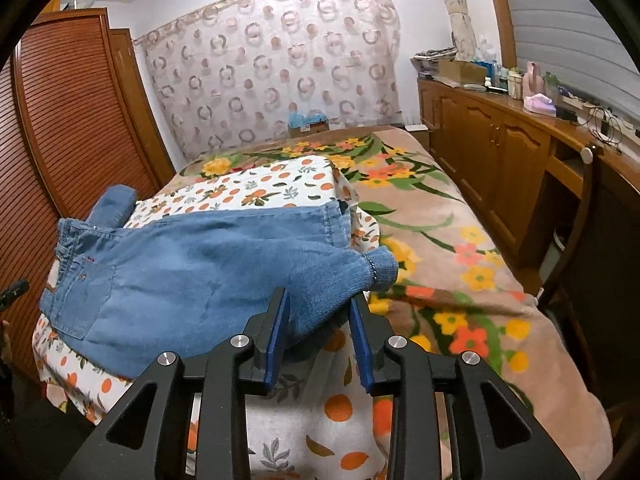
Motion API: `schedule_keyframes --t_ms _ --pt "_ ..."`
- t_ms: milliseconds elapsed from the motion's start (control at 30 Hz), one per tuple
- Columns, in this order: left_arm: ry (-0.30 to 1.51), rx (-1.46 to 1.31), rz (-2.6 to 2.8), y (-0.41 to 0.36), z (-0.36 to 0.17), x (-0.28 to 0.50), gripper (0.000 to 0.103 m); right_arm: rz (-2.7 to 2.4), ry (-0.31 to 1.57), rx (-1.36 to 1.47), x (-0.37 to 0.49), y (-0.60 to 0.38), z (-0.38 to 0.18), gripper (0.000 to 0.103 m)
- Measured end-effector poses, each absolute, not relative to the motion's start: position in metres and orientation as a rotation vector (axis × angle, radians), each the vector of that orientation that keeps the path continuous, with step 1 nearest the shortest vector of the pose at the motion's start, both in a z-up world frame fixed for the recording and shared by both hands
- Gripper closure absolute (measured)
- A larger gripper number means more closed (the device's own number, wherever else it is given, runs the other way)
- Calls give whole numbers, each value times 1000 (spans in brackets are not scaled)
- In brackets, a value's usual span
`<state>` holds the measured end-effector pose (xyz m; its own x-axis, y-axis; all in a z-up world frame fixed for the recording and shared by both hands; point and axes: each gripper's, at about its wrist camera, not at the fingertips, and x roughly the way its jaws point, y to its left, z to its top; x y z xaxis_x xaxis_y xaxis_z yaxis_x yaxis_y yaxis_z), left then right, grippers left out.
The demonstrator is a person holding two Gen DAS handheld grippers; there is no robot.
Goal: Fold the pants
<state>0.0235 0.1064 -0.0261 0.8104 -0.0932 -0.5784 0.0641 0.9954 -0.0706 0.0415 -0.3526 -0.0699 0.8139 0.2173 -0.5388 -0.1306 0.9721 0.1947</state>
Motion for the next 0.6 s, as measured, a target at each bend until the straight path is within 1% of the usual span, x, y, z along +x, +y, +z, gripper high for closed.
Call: schedule_keyframes --t_ms 400,433,467,500,600 --pt "610 2 -138 67 -22 40 33 153 612 132 62 -354 -71 72" --pt "609 5 -140 66 -22 40 33 156 612 129 63 -353 -70 74" --pt "609 7 -141 65 -22 40 33 157 604 122 63 -353 -68 94" --pt "609 7 -141 64 -22 40 33 163 602 114 63 -353 -68 99" --pt "611 7 -140 62 -24 40 33 174 577 99 62 -351 -62 101"
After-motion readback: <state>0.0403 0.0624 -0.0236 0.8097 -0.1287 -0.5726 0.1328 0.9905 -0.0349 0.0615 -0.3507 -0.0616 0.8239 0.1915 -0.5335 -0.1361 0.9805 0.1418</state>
